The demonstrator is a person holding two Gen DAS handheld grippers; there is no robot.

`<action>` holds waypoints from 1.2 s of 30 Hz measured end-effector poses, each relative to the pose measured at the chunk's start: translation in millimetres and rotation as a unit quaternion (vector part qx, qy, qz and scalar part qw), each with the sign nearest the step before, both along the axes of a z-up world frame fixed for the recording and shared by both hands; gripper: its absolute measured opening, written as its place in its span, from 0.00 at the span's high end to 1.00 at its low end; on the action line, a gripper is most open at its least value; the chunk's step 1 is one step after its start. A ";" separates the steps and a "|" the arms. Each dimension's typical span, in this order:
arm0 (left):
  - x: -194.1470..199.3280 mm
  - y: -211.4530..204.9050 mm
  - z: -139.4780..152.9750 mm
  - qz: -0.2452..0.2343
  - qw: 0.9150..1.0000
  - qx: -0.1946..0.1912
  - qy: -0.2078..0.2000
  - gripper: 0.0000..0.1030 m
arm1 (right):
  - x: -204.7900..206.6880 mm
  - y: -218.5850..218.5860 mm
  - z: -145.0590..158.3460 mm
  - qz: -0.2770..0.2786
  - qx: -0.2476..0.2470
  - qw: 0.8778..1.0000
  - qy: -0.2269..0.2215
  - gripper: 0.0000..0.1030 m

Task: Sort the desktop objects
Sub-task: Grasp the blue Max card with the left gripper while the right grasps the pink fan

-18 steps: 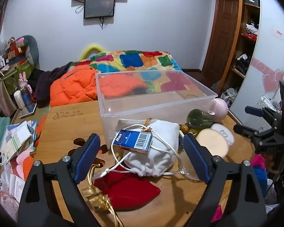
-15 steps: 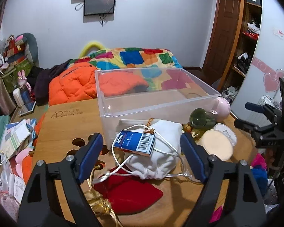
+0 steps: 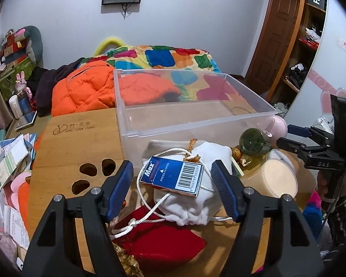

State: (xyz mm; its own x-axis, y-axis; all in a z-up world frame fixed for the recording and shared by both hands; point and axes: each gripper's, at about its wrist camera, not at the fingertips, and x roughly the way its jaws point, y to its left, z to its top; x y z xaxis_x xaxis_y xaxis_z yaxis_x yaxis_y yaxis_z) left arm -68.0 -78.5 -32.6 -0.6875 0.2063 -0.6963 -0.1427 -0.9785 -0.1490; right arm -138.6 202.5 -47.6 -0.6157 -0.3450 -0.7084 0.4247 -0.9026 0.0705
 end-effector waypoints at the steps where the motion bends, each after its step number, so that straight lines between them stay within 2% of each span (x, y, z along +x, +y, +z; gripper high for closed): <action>1: -0.6 0.3 -0.4 -0.001 1.000 -0.001 0.000 0.34 | -2.1 0.2 -1.4 0.001 -0.001 1.000 -0.003 0.20; 4: -2.6 1.2 -1.5 -0.005 1.000 0.001 -0.004 0.38 | -8.4 -1.2 -5.8 0.002 -0.002 1.000 -0.014 0.26; 6: -4.6 0.8 -2.3 -0.006 1.000 0.006 -0.006 0.38 | -11.8 -1.7 -7.3 0.004 -0.004 1.000 -0.019 0.34; 10: -6.6 1.4 -4.2 -0.009 1.000 0.013 -0.011 0.42 | -17.3 -3.2 -10.0 0.003 -0.002 1.000 -0.026 0.39; 12: -7.0 1.8 -4.6 -0.009 1.000 0.015 -0.012 0.43 | -18.6 -3.1 -10.9 0.003 -0.003 1.000 -0.027 0.45; 19: -6.7 1.7 -6.1 -0.008 1.000 0.017 -0.011 0.46 | -18.7 -2.6 -11.7 0.000 -0.005 1.000 -0.029 0.49; 23: -6.1 0.5 -5.7 -0.005 1.000 0.022 -0.011 0.51 | -18.3 -2.6 -12.0 0.001 -0.003 1.000 -0.026 0.49; 26: -6.0 -2.0 -4.9 -0.005 1.000 0.026 -0.012 0.53 | -17.7 0.8 -11.8 -0.001 -0.008 1.000 -0.025 0.54; 28: -5.5 -2.7 -4.3 -0.004 1.000 0.027 -0.011 0.53 | -16.4 3.1 -11.0 -0.005 -0.007 1.000 -0.023 0.63; 36: 2.7 -3.8 4.2 0.000 1.000 0.022 0.007 0.53 | -11.4 9.6 -10.3 -0.001 -0.011 1.000 -0.025 0.63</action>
